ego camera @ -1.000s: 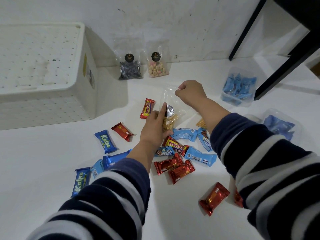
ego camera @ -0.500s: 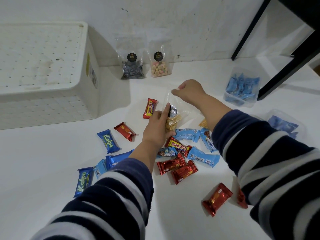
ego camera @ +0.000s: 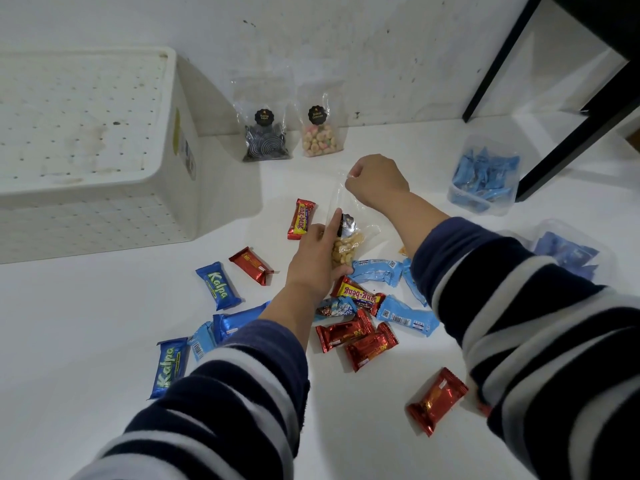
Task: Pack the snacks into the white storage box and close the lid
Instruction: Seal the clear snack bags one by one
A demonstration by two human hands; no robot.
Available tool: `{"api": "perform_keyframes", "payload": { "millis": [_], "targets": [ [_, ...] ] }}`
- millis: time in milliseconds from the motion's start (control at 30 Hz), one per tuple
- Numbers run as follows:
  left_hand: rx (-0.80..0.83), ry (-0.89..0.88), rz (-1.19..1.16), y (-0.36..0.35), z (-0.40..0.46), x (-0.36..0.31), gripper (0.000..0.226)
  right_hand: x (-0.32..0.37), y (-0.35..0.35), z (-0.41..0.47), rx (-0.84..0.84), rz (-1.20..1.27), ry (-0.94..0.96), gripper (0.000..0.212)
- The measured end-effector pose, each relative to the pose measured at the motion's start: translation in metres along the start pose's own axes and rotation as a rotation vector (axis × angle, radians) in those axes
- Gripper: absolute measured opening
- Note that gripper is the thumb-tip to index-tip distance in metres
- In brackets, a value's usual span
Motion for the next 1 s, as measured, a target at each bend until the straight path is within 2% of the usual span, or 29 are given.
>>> {"api": "perform_keyframes", "payload": {
  "millis": [667, 800, 900, 1000],
  "targets": [
    [0.003, 0.005, -0.011, 0.001, -0.001, -0.002, 0.103, 0.01, -0.003, -0.01, -0.039, -0.005, 0.021, 0.024],
    [0.006, 0.009, -0.021, 0.002, -0.002, -0.002, 0.103, 0.005, 0.001, -0.01, 0.027, 0.02, 0.046, 0.022],
    [0.007, 0.005, -0.017, 0.003, -0.001, -0.002, 0.103, -0.009, 0.012, -0.009, 0.057, 0.09, 0.015, 0.035],
    [-0.005, 0.003, -0.026, 0.001, -0.001, -0.002, 0.103, -0.028, 0.02, -0.009, 0.066, 0.147, -0.04, 0.028]
  ]
}}
Point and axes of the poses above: each hand's wrist, its own z-axis towards the middle knuckle, its own y-axis out of the back of the hand, x = y × z, the point moved 4 cm from there along z, towards the middle knuckle, and after that the axes turned 1 degree about -y, right-handed, at the moved point
